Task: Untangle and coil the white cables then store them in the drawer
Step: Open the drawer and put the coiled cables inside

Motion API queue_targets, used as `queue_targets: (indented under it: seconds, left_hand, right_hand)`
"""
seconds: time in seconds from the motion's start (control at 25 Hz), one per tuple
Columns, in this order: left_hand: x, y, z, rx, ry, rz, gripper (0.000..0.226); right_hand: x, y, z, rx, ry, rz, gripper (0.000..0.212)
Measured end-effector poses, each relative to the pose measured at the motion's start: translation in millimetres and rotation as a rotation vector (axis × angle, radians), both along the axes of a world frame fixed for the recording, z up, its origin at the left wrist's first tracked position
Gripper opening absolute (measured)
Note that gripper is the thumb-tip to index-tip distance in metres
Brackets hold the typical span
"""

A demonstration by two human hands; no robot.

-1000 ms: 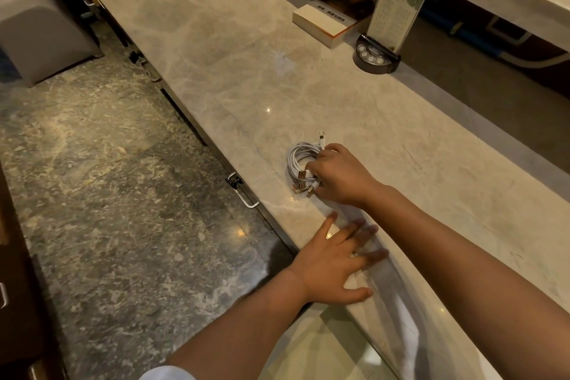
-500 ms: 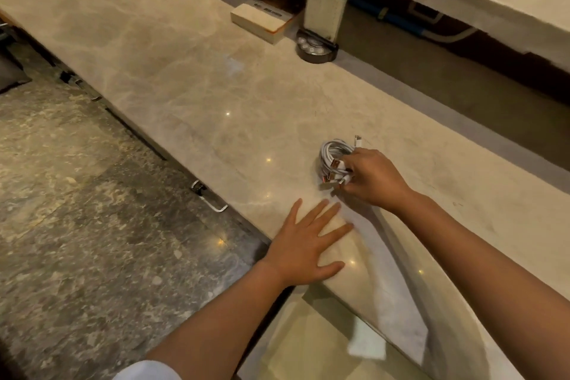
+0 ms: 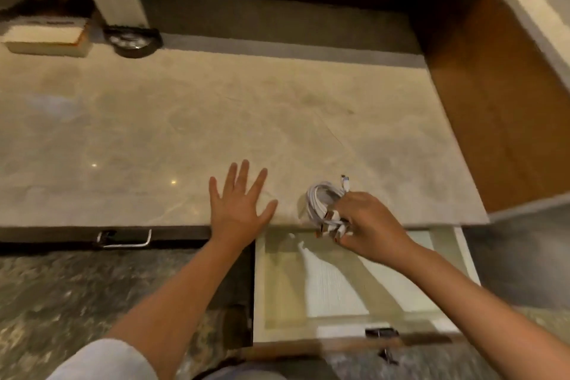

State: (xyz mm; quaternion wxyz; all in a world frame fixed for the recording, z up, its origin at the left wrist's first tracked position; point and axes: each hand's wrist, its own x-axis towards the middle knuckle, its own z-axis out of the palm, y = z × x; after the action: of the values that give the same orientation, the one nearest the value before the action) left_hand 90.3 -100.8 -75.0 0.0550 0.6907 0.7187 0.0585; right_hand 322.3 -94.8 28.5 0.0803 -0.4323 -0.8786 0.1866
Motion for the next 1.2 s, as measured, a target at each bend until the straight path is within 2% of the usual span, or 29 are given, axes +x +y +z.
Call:
queue_targets:
  seconds: [0.12,0.24,0.4,0.64,0.8,1.0,1.2]
  left_hand:
    - [1,-1,1,-0.062,-0.004,-0.015,0.067]
    - [1,-1,2,-0.083,-0.014,-0.018,0.067]
    - [1,-2,-3,-0.051,-0.019,-0.014,0.067]
    - [2,-2,-4,-0.007,-0.055,-0.006,0.068]
    - [2,-3,-5,-0.014,-0.049,-0.001,0.068]
    - [2,-2,-4,-0.019,-0.026,0.003,0.066]
    - [2,-2,-4,-0.020,-0.018,-0.002,0.064]
  right_hand:
    - [8,-60,-27,-0.161,0.058,-0.122,0.006]
    - [6,-84,-57,-0.297,0.018,-0.202,0.011]
    - [-1,-86,-98,-0.231,-0.029,-0.195,0.014]
    - [-24,-84,-137,-0.010,-0.167,0.035,0.023]
    - [-26,-88,-156,0.042,-0.279,0.054,0.028]
    - [-23,-88,-163,0.021,-0.275,0.035,0.030]
    - [-16,-87,-160,-0.152,-0.171,-0.003,0.031]
